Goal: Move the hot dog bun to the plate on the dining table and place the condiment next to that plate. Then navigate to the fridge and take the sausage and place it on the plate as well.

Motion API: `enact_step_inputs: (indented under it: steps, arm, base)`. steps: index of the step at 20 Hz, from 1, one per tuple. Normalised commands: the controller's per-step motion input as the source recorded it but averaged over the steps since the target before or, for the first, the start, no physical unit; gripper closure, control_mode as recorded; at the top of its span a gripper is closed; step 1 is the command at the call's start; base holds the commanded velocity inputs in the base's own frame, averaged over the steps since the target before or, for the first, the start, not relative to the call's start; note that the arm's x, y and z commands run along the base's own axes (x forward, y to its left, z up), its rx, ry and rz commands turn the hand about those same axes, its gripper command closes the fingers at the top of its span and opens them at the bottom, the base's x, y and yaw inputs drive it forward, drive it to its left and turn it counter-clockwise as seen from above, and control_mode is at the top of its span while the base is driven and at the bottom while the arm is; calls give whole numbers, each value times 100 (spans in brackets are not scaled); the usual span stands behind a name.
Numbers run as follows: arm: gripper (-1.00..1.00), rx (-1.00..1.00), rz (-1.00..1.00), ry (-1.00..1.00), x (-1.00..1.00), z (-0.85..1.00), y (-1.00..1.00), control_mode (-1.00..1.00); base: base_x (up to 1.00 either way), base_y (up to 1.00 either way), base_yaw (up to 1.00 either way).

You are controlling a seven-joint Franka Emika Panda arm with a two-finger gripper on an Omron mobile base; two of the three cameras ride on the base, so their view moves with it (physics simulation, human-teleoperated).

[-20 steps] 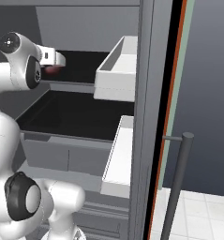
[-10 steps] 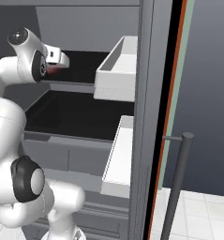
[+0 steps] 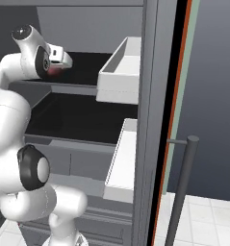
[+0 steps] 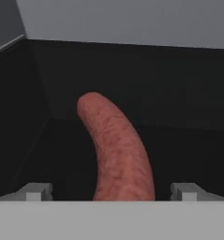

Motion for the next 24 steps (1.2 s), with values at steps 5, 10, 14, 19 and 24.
enact_step_inputs:
  steps: [5, 10, 14, 19, 24]
  arm:
    - [100, -3, 0, -1, 1, -46, 8, -100]
    - [100, 0, 0, -4, 0, -41, 1, -100]
    - [100, 0, 0, -13, -7, -14, 0, -100]
    - [100, 0, 0, -19, -41, 7, 0, -100]
    - [100, 0, 0, -17, -82, 38, -5, -100]
  base:
    - [0, 0, 0]
    - [0, 0, 0]
    - [0, 0, 0]
    - [0, 0, 0]
    - [0, 0, 0]
